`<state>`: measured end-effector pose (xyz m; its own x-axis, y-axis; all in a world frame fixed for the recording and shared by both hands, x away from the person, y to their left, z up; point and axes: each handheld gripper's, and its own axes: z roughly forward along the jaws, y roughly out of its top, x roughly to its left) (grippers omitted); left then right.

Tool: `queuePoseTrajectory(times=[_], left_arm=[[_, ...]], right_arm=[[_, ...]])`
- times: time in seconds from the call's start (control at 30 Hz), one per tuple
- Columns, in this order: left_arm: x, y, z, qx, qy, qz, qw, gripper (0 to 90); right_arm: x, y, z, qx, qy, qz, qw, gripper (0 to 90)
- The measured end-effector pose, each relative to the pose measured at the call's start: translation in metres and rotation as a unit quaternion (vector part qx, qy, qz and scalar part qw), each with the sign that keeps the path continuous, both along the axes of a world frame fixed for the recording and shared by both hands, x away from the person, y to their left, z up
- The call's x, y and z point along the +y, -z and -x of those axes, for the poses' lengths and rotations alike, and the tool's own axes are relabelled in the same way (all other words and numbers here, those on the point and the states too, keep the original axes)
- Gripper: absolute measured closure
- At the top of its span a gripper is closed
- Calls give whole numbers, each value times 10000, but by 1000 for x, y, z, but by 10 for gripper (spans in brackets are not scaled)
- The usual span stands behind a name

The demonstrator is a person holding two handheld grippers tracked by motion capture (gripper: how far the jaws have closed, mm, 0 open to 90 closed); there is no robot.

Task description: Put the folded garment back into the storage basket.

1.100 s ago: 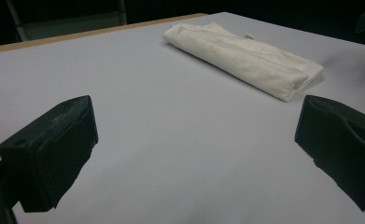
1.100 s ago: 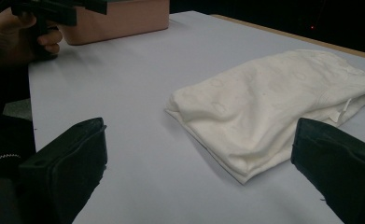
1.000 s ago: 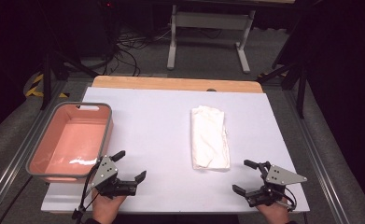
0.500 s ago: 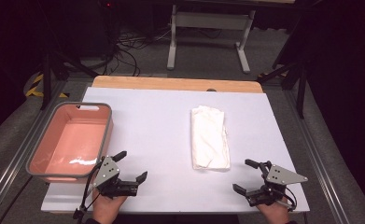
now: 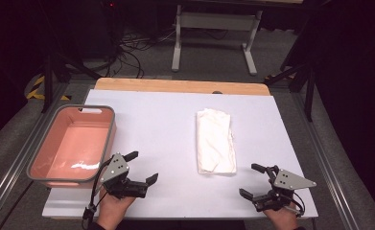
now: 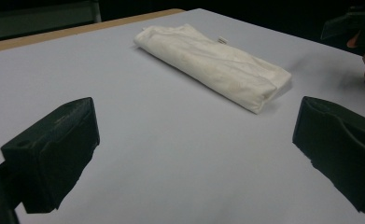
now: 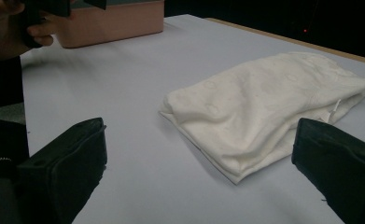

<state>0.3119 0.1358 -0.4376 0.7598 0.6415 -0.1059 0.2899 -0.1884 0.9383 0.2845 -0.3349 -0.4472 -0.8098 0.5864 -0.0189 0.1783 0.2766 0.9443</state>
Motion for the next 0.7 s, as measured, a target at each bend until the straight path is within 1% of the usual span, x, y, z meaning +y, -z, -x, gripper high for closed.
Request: queuePoseTrajectory(times=[0.07, 0.17, 0.23, 0.3, 0.37, 0.5, 0.53, 0.67, 0.7], left_arm=[[-2, -2, -4, 34, 21, 38, 10000, 27], [-8, -7, -11, 81, 127, -14, 9999, 29], [-10, -8, -13, 74, 157, -16, 9998, 30], [-15, -12, -16, 43, 223, -61, 9997, 30], [-20, -17, -20, 57, 299, -56, 9995, 31], [-30, -23, -28, 51, 436, -135, 9989, 48], [-34, -25, -32, 75, 467, -125, 9988, 54], [-44, -30, -41, 20, 516, -61, 9986, 69], [-46, -31, -43, -6, 524, -77, 9986, 74]], right_arm=[[0, -1, 0, 21, -26, 48, 10000, 45], [1, -1, 1, 25, -40, 136, 9999, 46], [1, -2, 1, 11, -42, 156, 9999, 45], [1, -3, 2, -50, 9, 185, 9998, 42], [1, -4, 2, -84, 11, 157, 9998, 44], [0, -4, 1, -15, -21, 169, 9999, 47], [0, -4, 1, 1, -8, 167, 9999, 49], [-1, -4, 1, 24, 9, 161, 9999, 52], [-1, -3, 1, 24, 9, 149, 9999, 54]])
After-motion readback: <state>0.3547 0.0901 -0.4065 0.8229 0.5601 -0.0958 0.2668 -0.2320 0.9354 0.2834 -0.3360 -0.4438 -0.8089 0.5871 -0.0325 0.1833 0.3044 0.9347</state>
